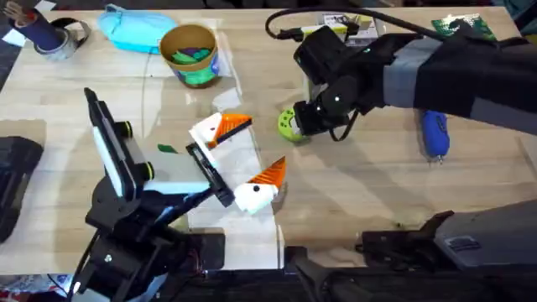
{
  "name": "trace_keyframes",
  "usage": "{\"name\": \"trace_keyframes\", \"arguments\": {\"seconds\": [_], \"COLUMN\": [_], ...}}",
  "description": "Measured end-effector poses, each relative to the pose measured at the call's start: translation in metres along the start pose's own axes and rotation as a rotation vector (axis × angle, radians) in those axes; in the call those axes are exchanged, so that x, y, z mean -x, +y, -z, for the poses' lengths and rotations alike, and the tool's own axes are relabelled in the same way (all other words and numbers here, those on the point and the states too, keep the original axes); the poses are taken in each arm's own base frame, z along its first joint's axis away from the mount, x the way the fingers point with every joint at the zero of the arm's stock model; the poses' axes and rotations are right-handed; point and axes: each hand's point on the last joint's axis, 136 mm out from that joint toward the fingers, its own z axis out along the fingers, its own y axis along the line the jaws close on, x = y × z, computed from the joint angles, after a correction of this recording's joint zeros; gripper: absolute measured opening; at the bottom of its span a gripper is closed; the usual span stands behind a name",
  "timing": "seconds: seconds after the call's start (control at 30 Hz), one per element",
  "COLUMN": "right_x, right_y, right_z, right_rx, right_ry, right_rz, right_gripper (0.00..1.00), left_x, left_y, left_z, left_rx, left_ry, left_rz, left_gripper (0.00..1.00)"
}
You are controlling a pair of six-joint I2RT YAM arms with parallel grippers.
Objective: Pick up the gripper from the table and insert it into the empty holder that is missing its gripper. Then pick up a screw, insert it into the mounting hole, and use the screwdriver to tighten it. Finally, clean up the table by picking up the vegetable and placing it into the bucket.
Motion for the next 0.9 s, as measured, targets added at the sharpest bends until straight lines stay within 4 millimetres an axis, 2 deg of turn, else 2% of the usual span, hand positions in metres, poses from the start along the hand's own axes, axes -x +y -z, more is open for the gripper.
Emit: {"name": "trace_keyframes", "arguments": {"seconds": [0.23,0.53,0.63,0.9], "right_x": [-0.004,-0.007,-0.008,-0.010], "right_y": [-0.002,-0.003,-0.002,-0.003], "right_z": [0.001,0.001,0.001,0.001], "right_rx": [-0.006,-0.011,-0.009,-0.005], "right_ry": [0.019,0.032,0.037,0.047], "right_rz": [0.003,0.044,0.076,0.248], "right_gripper": [0.214,0.245,0.327,0.400], "left_x": [0.000,0.000,0.000,0.000], "left_y": [0.000,0.000,0.000,0.000], "left_z": [0.000,0.000,0.000,0.000], "left_rx": [0.000,0.000,0.000,0.000], "left_ry": [0.000,0.000,0.000,0.000], "left_rz": [0.000,0.000,0.000,0.000], "left_gripper": [0.992,0.992,0.992,0.992]}}
